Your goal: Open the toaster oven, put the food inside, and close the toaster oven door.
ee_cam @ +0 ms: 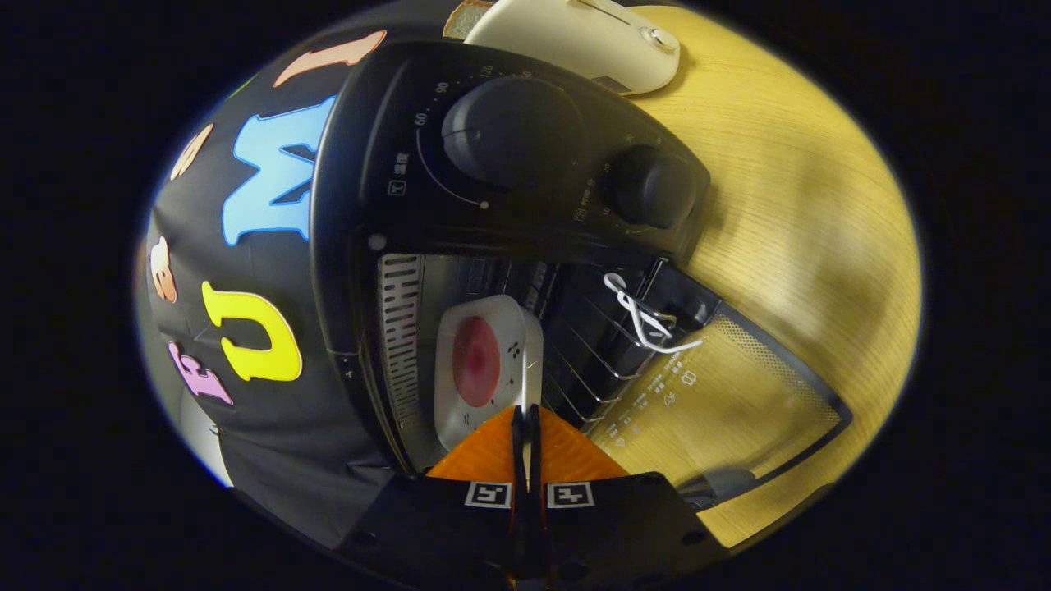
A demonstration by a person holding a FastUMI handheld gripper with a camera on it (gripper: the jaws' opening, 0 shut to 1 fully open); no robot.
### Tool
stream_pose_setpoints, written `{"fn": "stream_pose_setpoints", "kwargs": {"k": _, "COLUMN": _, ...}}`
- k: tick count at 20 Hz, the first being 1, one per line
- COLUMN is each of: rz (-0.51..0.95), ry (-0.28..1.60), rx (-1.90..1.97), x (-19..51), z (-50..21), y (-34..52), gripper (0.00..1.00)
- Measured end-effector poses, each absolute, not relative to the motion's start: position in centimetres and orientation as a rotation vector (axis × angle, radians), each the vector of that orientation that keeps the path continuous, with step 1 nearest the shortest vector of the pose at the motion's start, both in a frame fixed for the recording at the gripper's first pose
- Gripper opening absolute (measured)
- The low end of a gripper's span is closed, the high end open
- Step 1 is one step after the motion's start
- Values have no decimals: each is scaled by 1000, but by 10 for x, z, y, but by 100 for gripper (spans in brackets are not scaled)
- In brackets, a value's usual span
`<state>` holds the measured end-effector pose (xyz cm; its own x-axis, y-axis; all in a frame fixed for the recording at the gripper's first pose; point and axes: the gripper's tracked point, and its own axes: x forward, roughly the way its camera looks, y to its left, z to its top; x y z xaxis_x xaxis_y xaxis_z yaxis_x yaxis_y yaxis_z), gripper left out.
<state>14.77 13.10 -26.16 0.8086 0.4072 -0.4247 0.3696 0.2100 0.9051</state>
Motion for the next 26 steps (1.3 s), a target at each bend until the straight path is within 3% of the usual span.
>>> {"fn": "stream_pose_setpoints", "kwargs": {"k": 3, "rz": 9, "ry": 610, "rx": 1404, "x": 163, "z": -258, "y": 127, "gripper": 2}}
{"fn": "stream_pose_setpoints", "kwargs": {"k": 9, "rz": -73, "ry": 644, "rx": 1345, "x": 171, "z": -272, "y": 127, "gripper": 2}}
{"fn": "stream_pose_setpoints", "kwargs": {"k": 12, "rz": -47, "ry": 621, "rx": 1336, "x": 172, "z": -262, "y": 130, "gripper": 7}}
{"fn": "stream_pose_setpoints", "kwargs": {"k": 14, "rz": -2, "ry": 620, "rx": 1292, "x": 166, "z": -255, "y": 133, "gripper": 4}}
{"fn": "stream_pose_setpoints", "kwargs": {"k": 17, "rz": 48, "ry": 642, "rx": 1251, "x": 152, "z": -246, "y": 139, "gripper": 15}}
{"fn": "stream_pose_setpoints", "kwargs": {"k": 19, "rz": 83, "ry": 692, "rx": 1253, "x": 139, "z": -243, "y": 149, "gripper": 30}}
{"fn": "stream_pose_setpoints", "kwargs": {"k": 21, "rz": 110, "ry": 699, "rx": 1225, "x": 126, "z": -235, "y": 153, "gripper": 33}}
{"fn": "stream_pose_setpoints", "kwargs": {"k": 26, "rz": 146, "ry": 733, "rx": 1082, "x": 89, "z": -226, "y": 166, "gripper": 79}}
